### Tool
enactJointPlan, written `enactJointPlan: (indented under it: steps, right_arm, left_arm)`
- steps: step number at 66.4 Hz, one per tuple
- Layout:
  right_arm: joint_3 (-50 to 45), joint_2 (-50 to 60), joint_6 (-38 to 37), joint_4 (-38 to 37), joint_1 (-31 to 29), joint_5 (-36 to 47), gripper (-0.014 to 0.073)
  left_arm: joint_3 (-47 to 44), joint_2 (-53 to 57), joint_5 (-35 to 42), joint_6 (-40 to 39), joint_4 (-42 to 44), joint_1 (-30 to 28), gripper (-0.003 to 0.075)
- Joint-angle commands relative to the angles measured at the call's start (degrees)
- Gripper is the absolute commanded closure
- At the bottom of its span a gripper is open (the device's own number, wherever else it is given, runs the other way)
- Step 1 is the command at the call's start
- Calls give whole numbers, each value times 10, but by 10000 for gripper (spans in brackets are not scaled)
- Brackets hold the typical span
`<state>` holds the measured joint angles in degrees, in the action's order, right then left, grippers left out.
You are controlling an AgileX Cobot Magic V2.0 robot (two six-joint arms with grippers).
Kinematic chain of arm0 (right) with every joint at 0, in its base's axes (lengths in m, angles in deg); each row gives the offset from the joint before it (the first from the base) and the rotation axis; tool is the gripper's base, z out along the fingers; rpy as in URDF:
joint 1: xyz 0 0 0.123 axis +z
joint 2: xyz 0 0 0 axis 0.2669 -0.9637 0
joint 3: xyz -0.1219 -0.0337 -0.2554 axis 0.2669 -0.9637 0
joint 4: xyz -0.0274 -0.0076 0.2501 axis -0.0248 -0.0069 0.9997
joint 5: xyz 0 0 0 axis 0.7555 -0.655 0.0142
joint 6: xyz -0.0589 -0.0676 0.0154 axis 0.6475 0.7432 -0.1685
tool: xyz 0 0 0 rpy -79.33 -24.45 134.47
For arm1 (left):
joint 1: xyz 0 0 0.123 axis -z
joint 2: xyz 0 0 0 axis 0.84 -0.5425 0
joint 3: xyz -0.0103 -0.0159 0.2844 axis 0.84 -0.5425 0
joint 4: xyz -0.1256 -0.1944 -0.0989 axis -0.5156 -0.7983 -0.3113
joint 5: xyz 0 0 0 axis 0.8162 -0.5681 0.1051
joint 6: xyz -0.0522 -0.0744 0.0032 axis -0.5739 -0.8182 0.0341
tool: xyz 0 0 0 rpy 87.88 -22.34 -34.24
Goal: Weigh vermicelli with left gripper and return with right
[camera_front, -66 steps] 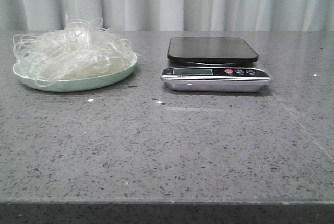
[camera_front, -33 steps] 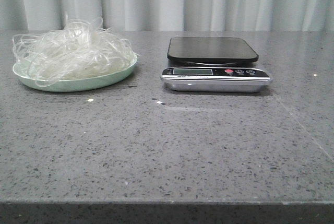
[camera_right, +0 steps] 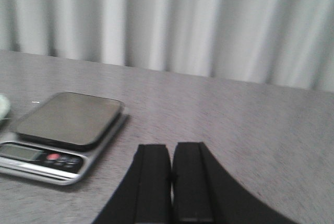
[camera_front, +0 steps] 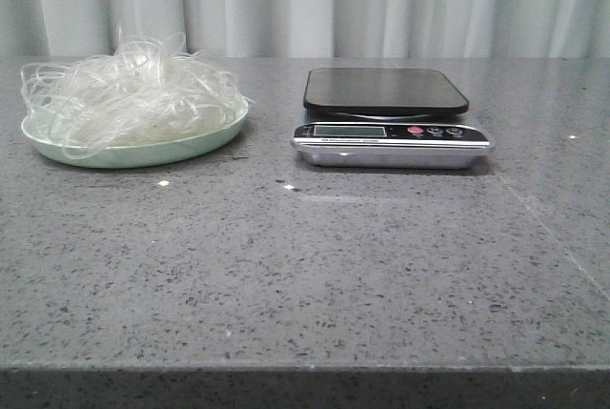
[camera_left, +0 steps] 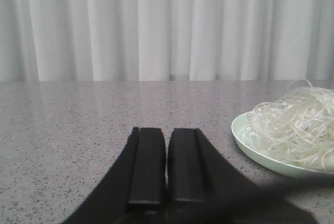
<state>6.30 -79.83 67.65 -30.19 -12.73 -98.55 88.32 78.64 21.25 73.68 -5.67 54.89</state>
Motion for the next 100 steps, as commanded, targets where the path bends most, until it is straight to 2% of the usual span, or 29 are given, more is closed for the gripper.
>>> enactJointPlan:
  steps: [1, 15, 25, 31, 36, 64, 100]
  right_arm:
    - [-34, -7, 1, 8, -39, 113, 415]
    - [-140, 36, 1, 9, -47, 248, 415]
    - [-193, 92, 1, 13, -47, 301, 415]
    - [-224, 99, 1, 42, -47, 335, 415]
    - [-225, 99, 1, 59, -47, 315, 415]
    - [-225, 99, -3, 53, -40, 220, 415]
    - [-225, 99, -3, 53, -37, 217, 415]
  left_arm:
    - [-4, 12, 48, 0, -3, 0, 593]
    - [-4, 12, 48, 0, -3, 0, 593]
    - [-4, 12, 48, 0, -3, 0, 593]
    - [-4, 12, 48, 0, -3, 0, 593]
    - [-4, 12, 48, 0, -3, 0, 593]
    - [-4, 12, 48, 0, -3, 0, 593]
    - [-4, 12, 48, 0, -3, 0, 593]
